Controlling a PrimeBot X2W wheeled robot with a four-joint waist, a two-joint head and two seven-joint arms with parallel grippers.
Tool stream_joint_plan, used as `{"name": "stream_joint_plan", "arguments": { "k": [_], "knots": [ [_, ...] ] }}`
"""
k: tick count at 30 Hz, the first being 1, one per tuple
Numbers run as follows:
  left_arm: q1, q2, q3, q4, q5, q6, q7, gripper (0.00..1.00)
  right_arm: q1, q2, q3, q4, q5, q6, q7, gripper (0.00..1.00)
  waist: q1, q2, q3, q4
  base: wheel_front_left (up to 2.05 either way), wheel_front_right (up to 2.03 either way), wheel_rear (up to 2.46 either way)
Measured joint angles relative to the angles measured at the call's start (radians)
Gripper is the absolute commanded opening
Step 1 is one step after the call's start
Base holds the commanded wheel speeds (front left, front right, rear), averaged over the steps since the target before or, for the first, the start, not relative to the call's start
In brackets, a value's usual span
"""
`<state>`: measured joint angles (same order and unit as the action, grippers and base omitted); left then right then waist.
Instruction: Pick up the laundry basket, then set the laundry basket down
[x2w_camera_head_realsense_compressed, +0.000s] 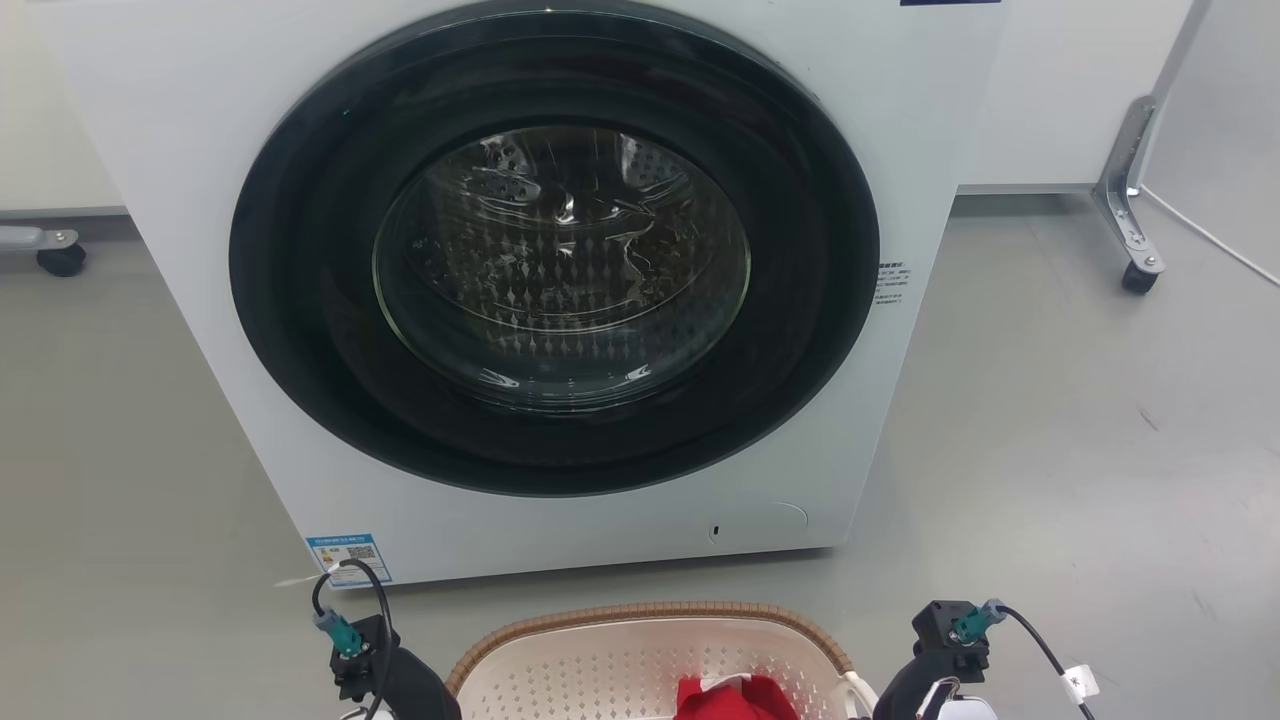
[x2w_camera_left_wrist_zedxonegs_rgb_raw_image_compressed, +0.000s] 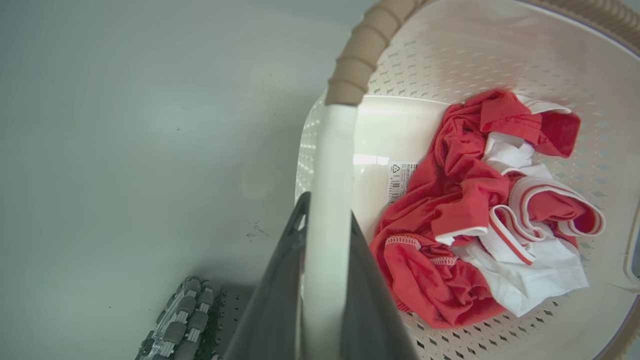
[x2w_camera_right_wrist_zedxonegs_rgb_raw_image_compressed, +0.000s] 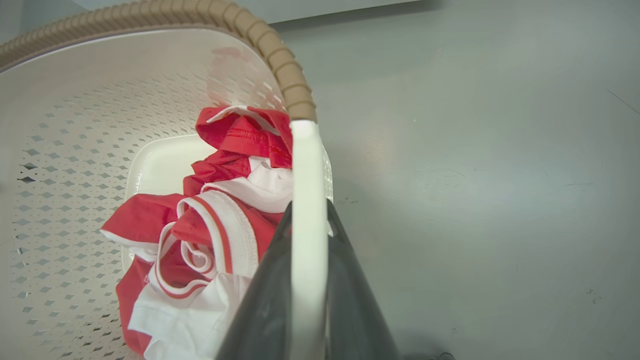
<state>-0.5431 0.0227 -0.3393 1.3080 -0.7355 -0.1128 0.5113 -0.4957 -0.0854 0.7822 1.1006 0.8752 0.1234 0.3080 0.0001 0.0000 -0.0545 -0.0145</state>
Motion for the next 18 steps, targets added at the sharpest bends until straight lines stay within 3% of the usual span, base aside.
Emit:
{"name": "stream_joint_plan", "arguments": {
  "k": [18],
  "knots": [
    [0.0,-0.001,-0.001,0.0,0.0,0.015,-0.059,0.0,-0.009,-0.013,0.044,-0.019,0.019,0.0,-0.033,0.0,-0.0001,0.0,0.051,-0.009,0.0,0.0,0.0]
  ]
}}
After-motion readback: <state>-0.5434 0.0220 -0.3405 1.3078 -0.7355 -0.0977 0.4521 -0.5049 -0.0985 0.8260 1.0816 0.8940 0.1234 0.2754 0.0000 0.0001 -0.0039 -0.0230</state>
